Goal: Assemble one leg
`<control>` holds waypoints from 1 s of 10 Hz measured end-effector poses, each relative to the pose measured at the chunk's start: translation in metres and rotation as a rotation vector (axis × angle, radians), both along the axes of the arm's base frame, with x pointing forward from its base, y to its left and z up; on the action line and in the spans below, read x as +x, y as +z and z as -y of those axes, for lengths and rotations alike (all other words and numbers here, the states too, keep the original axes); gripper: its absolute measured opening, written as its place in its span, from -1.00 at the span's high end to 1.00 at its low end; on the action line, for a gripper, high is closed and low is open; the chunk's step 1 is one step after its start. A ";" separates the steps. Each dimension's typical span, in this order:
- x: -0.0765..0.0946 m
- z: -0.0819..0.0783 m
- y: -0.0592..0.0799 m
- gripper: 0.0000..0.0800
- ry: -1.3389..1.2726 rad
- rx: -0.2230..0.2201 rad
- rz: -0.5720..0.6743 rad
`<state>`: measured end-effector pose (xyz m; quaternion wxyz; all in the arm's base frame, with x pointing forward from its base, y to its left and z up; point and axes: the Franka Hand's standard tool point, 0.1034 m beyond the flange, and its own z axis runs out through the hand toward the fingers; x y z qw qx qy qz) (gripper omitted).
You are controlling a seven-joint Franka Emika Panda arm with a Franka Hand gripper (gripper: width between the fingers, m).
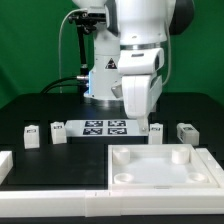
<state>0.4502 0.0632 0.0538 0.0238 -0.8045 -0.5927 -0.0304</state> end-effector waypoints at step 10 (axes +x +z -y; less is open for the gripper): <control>-0.041 -0.047 -0.008 -0.62 -1.115 0.046 -0.104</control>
Offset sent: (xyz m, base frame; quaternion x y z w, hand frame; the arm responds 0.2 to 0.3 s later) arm 0.0000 0.0000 0.0000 0.0000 0.0000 0.2667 0.9638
